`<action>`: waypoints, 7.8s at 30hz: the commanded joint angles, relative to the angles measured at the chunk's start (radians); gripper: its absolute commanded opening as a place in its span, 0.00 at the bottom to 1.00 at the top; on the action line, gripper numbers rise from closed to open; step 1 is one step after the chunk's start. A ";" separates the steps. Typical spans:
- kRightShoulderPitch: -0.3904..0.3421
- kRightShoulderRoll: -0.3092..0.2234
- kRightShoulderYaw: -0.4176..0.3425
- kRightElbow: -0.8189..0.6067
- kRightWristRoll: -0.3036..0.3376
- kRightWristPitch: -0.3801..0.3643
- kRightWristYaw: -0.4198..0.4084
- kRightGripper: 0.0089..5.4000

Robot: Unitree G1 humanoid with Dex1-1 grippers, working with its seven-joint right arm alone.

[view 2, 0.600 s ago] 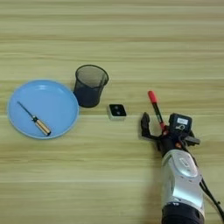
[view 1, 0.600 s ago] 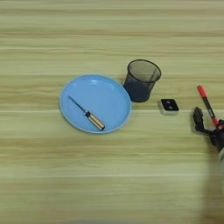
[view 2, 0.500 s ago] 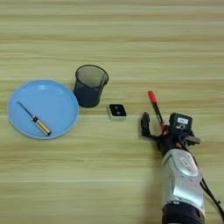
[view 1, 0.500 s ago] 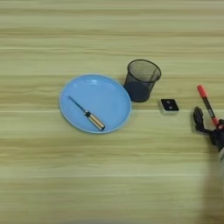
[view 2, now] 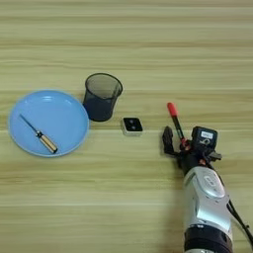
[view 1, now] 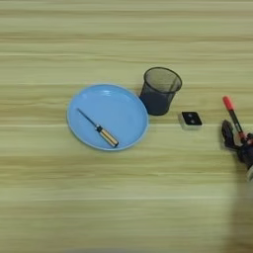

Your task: Move the objects on the table

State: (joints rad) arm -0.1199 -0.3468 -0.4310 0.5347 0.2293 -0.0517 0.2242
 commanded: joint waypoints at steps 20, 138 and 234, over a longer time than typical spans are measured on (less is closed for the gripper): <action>-0.032 -0.019 0.011 0.003 0.006 0.006 0.004 0.33; -0.065 0.235 0.567 -0.561 -0.156 0.278 0.034 0.05; 0.018 0.207 0.329 -0.724 -0.200 0.156 -0.081 0.99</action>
State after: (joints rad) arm -0.0612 -0.1311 -0.0895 -0.1653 0.0185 0.1434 0.1561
